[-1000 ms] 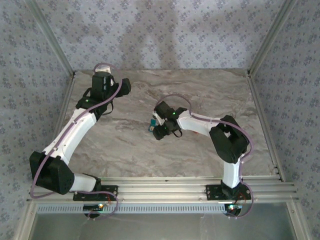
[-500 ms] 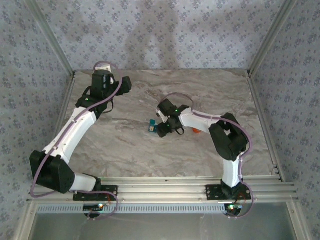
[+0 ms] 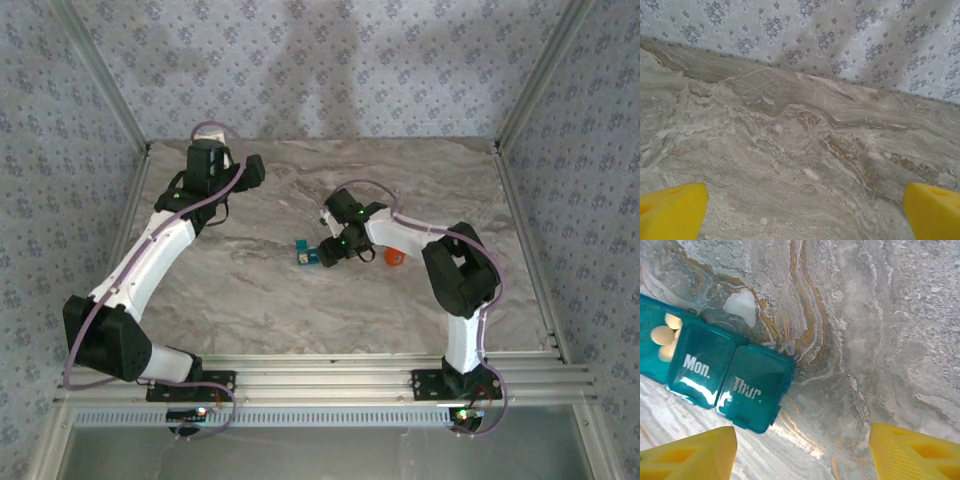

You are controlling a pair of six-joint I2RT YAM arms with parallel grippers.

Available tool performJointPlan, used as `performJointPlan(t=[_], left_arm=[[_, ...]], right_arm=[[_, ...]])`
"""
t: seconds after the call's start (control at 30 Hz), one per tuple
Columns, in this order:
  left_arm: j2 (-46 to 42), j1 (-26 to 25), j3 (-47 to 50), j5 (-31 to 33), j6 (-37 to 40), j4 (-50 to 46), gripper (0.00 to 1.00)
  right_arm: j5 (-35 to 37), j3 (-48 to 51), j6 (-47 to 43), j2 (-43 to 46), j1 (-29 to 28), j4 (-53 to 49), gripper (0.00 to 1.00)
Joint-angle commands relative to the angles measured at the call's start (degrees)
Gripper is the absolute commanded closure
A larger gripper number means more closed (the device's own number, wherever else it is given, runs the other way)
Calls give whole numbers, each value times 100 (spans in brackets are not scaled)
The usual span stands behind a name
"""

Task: Sort the pills into containers

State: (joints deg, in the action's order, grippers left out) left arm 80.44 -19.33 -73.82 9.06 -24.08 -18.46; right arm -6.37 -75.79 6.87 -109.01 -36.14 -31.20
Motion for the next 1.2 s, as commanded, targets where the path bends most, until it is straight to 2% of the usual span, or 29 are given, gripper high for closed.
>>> performJointPlan(t=[0.0,0.17,0.2,0.27,0.37,0.5,0.53,1.17], left_arm=[[174,23,-236,-121,9,-222,1],[418,26,-143,-325,-19,-314,1],[490,21,-141,-369,-6,-359,3],[656,22,-180,-525,62,-459,13],[976,18,-290,-818,122,-657,41],[1489,17,-550,-1048,120,-1016,96],[1630,-3,-621,-1105,118,-1120,100],[3004,-701,-1409,-1609,210,-1448,100]], right_arm=[[-576,5,265,500,272,-108,27],[-912,-585,612,184,533,-409,28],[-969,-710,643,88,537,-513,28],[-1006,-967,675,-160,532,-715,28],[-1001,-1272,692,-493,511,-961,29],[-953,-1359,708,-671,472,-1047,30],[-938,-1360,701,-689,466,-1056,30],[-881,-1412,691,-935,243,-1034,30]])
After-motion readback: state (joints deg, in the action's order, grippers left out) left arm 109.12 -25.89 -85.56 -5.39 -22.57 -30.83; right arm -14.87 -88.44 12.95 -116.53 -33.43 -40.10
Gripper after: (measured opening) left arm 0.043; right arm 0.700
